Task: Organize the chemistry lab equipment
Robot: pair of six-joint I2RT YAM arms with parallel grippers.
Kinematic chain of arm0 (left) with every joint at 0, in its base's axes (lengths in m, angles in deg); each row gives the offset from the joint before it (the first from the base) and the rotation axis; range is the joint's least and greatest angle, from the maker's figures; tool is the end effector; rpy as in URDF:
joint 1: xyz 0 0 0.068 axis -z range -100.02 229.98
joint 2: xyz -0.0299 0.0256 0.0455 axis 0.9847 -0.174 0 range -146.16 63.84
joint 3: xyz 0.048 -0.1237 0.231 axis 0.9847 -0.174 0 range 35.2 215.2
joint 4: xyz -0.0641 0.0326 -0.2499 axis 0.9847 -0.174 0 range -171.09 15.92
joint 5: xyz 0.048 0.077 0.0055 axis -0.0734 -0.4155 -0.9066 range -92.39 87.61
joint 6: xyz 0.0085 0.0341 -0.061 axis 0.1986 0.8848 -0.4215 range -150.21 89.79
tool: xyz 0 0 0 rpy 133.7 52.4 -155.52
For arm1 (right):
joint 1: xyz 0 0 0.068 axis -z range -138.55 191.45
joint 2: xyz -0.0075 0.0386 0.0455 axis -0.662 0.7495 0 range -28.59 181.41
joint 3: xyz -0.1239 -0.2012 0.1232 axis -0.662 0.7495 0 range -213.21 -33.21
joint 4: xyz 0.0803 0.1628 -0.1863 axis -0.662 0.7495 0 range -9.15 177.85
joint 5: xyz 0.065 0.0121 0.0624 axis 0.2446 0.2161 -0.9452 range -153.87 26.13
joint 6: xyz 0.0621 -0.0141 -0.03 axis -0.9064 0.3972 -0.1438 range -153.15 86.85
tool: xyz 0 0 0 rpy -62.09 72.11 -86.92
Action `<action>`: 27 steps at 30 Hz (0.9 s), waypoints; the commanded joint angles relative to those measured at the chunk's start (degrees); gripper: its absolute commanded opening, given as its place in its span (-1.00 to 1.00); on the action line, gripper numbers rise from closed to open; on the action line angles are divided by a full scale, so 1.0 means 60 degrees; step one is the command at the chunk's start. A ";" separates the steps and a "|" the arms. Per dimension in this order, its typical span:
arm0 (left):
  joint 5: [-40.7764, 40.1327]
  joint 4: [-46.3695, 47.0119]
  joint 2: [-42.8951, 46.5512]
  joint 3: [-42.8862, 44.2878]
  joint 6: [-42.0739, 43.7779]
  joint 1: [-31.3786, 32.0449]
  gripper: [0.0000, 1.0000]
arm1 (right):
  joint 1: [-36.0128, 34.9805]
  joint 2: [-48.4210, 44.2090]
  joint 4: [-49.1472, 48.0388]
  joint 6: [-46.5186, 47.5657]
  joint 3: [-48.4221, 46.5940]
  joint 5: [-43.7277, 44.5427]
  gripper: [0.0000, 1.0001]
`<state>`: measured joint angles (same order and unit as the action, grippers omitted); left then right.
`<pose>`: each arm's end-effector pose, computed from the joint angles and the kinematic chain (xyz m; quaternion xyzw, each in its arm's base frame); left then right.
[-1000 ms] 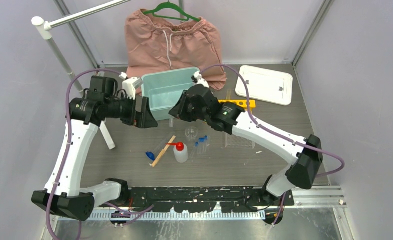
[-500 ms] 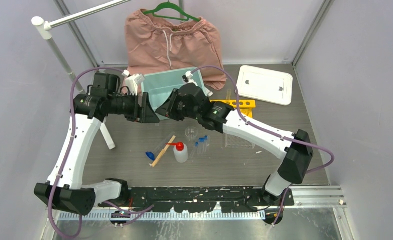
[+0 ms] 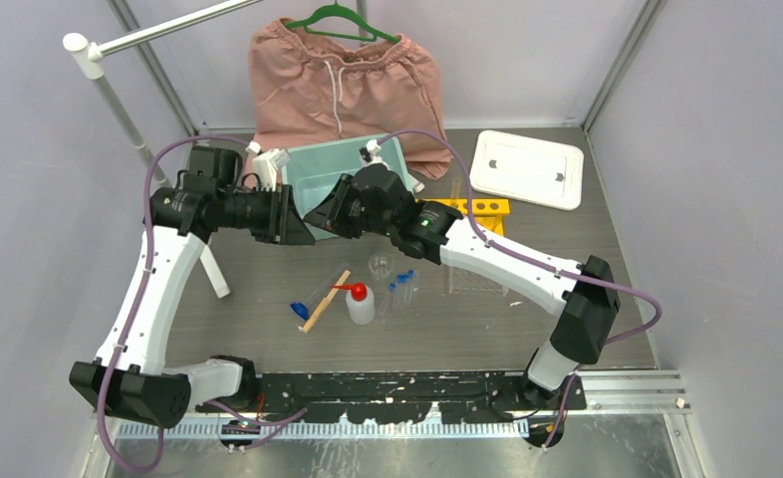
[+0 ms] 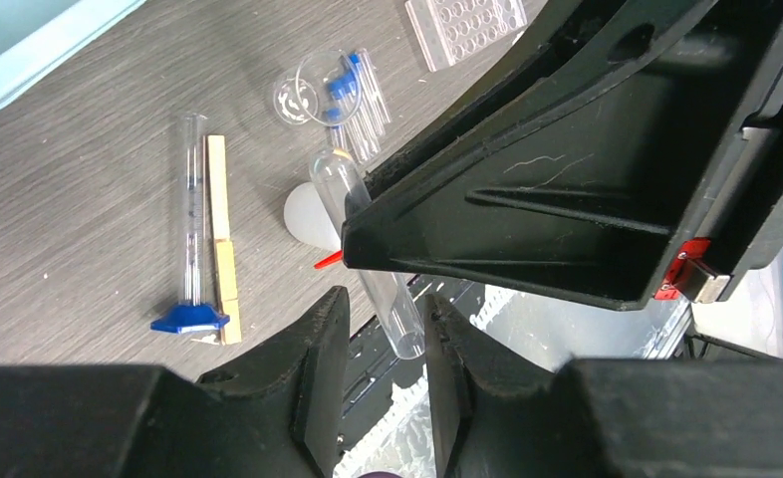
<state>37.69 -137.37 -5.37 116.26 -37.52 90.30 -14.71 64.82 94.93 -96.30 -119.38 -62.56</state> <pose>0.2179 -0.0774 0.3705 0.1364 0.8835 -0.3671 0.2570 0.2277 0.3373 0.3514 0.0568 0.8237 0.4820 0.2930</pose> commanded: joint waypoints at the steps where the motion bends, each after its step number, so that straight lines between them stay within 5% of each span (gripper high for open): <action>1: 0.0261 0.0410 -0.0008 -0.0079 -0.0011 -0.0029 -0.31 | -0.0084 -0.0165 -0.0629 -0.0043 -0.0304 -0.0087 -0.99; 13: 0.0466 0.0477 0.0124 -0.0405 0.0134 0.0066 -0.79 | -0.0096 -0.0215 -0.0783 0.0313 -0.0243 -0.0381 -0.92; 22: 0.0528 0.0190 0.0233 -0.0322 0.0663 0.0081 -0.84 | -0.0061 -0.0245 0.0420 0.1053 -0.0735 -0.0642 0.17; 27: 0.0868 0.0014 0.0344 -0.0269 0.1145 0.0081 -0.76 | 0.0182 -0.0131 0.1244 0.1418 -0.1158 -0.1364 0.31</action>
<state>39.39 -137.20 -5.31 113.48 -34.03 90.52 -14.29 64.82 99.11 -90.79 -121.81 -65.82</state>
